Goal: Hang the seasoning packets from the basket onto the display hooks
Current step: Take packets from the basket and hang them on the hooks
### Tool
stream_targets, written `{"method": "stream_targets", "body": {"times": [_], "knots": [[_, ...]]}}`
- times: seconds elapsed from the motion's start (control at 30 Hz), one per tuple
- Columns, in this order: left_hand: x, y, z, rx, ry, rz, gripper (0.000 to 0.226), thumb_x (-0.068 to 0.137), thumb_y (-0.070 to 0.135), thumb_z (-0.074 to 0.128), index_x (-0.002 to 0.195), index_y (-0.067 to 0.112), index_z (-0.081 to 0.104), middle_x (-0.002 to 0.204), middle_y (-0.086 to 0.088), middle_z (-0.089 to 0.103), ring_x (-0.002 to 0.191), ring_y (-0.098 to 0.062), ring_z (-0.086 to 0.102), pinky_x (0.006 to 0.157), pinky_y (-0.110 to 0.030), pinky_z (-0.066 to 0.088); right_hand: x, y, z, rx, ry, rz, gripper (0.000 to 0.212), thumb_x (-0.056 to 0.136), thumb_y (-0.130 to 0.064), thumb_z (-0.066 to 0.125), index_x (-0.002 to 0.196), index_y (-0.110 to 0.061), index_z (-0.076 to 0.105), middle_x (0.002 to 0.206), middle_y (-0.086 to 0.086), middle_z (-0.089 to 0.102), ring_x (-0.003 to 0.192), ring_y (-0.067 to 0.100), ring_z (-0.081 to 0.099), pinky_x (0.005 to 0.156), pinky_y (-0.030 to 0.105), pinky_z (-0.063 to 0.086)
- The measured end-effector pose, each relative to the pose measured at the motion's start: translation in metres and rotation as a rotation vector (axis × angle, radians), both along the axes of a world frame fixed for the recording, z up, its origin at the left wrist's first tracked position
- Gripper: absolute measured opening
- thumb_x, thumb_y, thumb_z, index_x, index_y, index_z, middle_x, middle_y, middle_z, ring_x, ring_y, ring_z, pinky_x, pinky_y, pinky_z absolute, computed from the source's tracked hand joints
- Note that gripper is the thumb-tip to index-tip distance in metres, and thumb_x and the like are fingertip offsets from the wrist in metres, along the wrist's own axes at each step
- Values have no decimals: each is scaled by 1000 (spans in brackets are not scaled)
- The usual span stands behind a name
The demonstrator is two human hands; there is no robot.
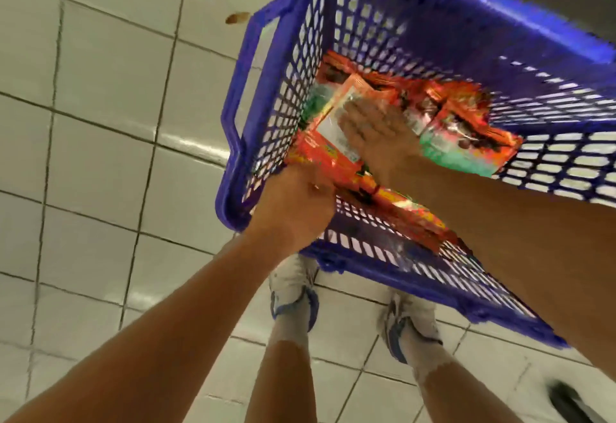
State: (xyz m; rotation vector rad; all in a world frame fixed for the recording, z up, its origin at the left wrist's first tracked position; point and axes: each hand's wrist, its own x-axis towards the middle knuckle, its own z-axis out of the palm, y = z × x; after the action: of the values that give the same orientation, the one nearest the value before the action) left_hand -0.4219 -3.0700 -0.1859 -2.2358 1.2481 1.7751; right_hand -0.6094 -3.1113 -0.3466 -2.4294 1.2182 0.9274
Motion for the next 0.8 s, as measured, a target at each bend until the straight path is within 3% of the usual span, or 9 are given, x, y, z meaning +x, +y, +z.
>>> {"method": "stream_targets", "body": {"times": [0.1, 0.27, 0.37, 0.43, 0.5, 0.6, 0.67, 0.73, 0.8], "knots": [[1, 1, -3, 0, 45, 38, 17, 88, 9, 57, 84, 16, 73, 86, -9, 76, 88, -36, 70, 86, -45, 57, 2, -5, -6, 14, -70, 1, 82, 94, -19, 53, 162, -25, 8, 171, 0, -4, 157, 27, -3, 122, 55, 8], [2, -4, 7, 55, 70, 116, 19, 89, 11, 56, 87, 17, 75, 91, -14, 75, 92, -38, 70, 86, -51, 58, -22, -6, 29, 70, -225, -83, 51, 96, -16, 55, 146, -14, 49, 158, 10, 43, 145, 35, 37, 120, 49, 28], [3, -8, 9, 141, 45, 193, 24, 93, 7, 53, 96, 15, 75, 99, -19, 74, 98, -42, 69, 90, -52, 57, -21, -6, 65, 166, -452, -490, 33, 102, -19, 51, 134, -12, 59, 116, 16, 70, 99, 33, 70, 83, 43, 57], [1, -12, 10, 166, 39, 205, 24, 94, 9, 56, 110, 9, 74, 106, -21, 73, 103, -42, 68, 90, -49, 57, -23, -4, 88, 266, -585, -801, 18, 104, -19, 53, 117, -15, 64, 89, -2, 70, 73, 3, 70, 67, 26, 56], [-4, -16, 11, 159, 74, 260, 30, 92, 16, 66, 121, 8, 69, 116, -11, 72, 109, -31, 67, 88, -40, 55, -28, -3, 109, 499, -721, -1121, 16, 100, -15, 60, 104, -28, 68, 99, -16, 72, 81, -14, 65, 78, 14, 50], [-16, -18, 12, 219, 253, 492, 31, 86, 15, 78, 115, 22, 71, 115, 3, 75, 107, -16, 69, 90, -37, 53, -36, 5, 127, 939, -915, -1413, 22, 92, -13, 66, 109, -24, 75, 118, -3, 75, 112, 15, 70, 100, 41, 51], [-21, -19, 7, 195, 213, 558, 21, 87, 13, 78, 105, 21, 73, 102, 3, 78, 96, -19, 74, 90, -42, 59, -34, 10, 129, 1041, -904, -1399, 30, 85, -21, 68, 115, -23, 74, 119, -1, 75, 111, 18, 71, 97, 39, 52], [-20, -18, -1, 105, 51, 556, 11, 88, 17, 77, 92, 26, 70, 87, 7, 76, 80, -15, 75, 71, -33, 62, -32, 8, 119, 883, -870, -1349, 27, 85, -21, 67, 110, -29, 75, 117, -3, 75, 110, 17, 70, 93, 36, 55], [-16, -18, -9, -35, -119, 437, 15, 90, 20, 73, 82, 29, 64, 75, 11, 69, 66, -5, 68, 54, -21, 53, -34, 1, 93, 483, -587, -1006, 41, 90, -18, 68, 130, -26, 64, 135, 4, 66, 126, 26, 60, 104, 42, 49]]}}
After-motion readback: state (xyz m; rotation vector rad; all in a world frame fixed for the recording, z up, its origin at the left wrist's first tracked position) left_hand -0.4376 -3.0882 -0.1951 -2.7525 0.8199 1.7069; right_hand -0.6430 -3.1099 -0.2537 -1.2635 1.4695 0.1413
